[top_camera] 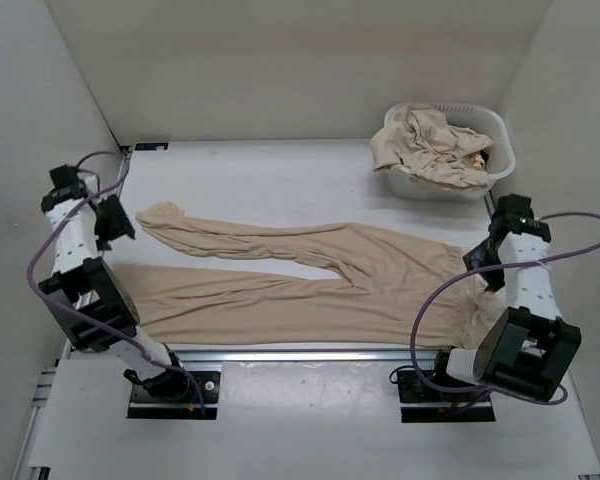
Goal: Fold and stack the trousers
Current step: Flatten the trousers out, then fold the trousers
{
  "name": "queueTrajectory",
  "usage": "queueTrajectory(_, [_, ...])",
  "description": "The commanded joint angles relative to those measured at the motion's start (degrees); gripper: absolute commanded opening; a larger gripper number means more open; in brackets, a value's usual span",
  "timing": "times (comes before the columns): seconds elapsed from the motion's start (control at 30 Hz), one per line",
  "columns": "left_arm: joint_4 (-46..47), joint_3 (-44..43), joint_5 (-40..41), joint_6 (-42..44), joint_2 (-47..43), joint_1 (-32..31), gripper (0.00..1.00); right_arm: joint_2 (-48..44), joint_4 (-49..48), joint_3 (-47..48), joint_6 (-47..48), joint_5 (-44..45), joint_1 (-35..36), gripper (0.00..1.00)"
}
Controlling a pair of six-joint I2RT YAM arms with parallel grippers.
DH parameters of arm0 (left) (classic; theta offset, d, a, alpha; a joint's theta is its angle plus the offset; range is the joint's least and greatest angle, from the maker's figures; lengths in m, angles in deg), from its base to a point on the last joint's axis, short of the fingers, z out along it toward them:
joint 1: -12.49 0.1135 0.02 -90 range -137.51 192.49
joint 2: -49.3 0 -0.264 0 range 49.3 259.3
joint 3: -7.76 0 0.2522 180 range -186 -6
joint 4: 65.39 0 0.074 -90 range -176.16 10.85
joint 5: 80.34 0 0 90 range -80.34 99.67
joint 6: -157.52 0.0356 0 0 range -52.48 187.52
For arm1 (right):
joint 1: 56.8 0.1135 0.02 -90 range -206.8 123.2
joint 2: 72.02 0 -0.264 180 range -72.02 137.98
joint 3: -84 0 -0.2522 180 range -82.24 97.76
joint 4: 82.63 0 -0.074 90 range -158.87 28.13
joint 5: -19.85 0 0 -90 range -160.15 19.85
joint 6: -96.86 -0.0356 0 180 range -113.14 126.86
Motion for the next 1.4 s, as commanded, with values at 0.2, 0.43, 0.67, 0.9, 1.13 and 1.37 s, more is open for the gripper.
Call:
queueTrajectory(0.2, [-2.79, -29.34, -0.63, 0.01, 26.17, -12.34, 0.82, 17.65, -5.29, 16.70, -4.12, -0.86, 0.29, 0.61])
queueTrajectory(0.43, [-2.79, -38.42, -2.30, 0.01, 38.07, -13.58, 0.85, 30.08, -10.92, 18.48, -12.66, -4.38, 0.82, 0.60])
queueTrajectory(0.67, [-0.16, -34.83, -2.30, 0.01, 41.08, -13.58, 0.82, 37.80, -11.90, 20.76, -17.05, -4.47, 2.58, 0.48])
queueTrajectory(0.9, [0.90, -31.58, 2.35, 0.01, 41.26, -13.58, 0.14, 37.21, -8.99, 20.94, -15.92, 0.45, 2.58, 0.00])
queueTrajectory(1.13, [0.90, -26.57, 6.75, 0.01, 29.49, -13.58, 0.14, 27.82, -7.85, 18.22, -11.44, 4.06, 2.58, 0.00])
queueTrajectory(1.37, [-1.12, -17.46, 9.03, 0.01, 12.79, -13.58, 0.14, 16.30, -7.32, 13.65, -8.71, 5.20, 2.58, 0.00])
